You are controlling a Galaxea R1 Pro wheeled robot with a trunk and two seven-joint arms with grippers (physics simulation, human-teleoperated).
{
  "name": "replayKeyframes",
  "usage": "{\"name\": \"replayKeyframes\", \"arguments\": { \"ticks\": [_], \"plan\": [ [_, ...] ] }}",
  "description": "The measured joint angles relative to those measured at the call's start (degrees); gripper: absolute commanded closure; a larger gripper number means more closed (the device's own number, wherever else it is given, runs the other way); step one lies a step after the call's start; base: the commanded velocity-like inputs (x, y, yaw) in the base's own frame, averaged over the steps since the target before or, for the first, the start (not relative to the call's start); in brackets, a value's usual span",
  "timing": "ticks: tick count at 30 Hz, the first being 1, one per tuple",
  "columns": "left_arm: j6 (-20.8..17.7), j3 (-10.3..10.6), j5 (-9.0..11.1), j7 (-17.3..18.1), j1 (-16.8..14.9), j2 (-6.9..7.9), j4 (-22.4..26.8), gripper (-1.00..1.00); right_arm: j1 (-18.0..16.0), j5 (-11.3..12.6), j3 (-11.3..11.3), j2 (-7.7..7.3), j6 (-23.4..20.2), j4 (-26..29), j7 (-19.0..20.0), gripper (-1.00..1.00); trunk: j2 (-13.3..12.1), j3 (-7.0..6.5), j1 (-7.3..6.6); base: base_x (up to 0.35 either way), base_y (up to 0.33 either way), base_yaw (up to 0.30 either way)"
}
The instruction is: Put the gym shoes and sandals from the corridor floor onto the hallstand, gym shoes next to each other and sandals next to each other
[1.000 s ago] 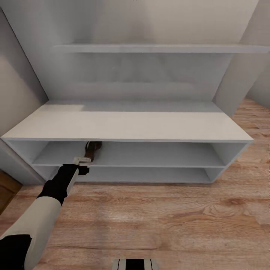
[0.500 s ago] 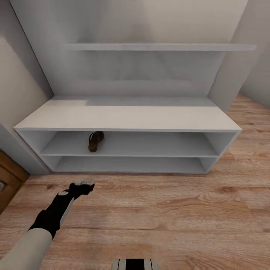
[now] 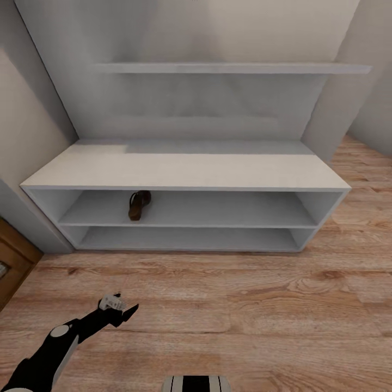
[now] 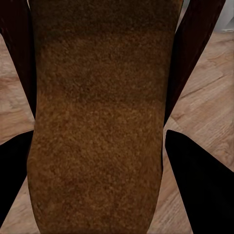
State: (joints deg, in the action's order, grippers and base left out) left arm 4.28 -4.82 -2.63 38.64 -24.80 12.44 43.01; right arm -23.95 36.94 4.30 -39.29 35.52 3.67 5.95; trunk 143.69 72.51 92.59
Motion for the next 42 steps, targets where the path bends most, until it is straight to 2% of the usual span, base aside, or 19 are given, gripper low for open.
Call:
{"name": "replayKeyframes", "arguments": {
  "ticks": [2, 7, 34, 42],
  "plan": [
    [0.23, -1.48, -0.04, 1.75, 0.57, 0.07, 0.00, -1.00, 0.00, 0.02, 0.00, 0.00, -0.03, 0.00, 0.02, 1.00, 0.00, 0.00, 0.00, 0.000, 0.000, 0.000],
    [0.22, -5.20, -0.18, 2.77, 1.00, 0.13, 0.01, -1.00, -0.01, 0.08, 0.00, 0.00, -0.04, 0.09, 0.04, 1.00, 0.00, 0.00, 0.00, 0.000, 0.000, 0.000],
    [-0.37, -5.53, -0.14, 2.36, 1.02, 0.07, 0.12, -1.00, 0.00, -0.05, -0.12, 0.30, -0.08, 0.09, 0.04, 1.00, 0.00, 0.00, 0.03, -0.241, 0.197, 0.000],
    [-0.36, -5.56, -0.14, 2.34, 1.02, 0.06, 0.18, -1.00, 0.00, 0.00, 0.00, 0.28, -0.04, 0.09, 0.04, 1.00, 0.00, 0.00, 0.00, -0.074, 0.072, 0.000]
  ]
}}
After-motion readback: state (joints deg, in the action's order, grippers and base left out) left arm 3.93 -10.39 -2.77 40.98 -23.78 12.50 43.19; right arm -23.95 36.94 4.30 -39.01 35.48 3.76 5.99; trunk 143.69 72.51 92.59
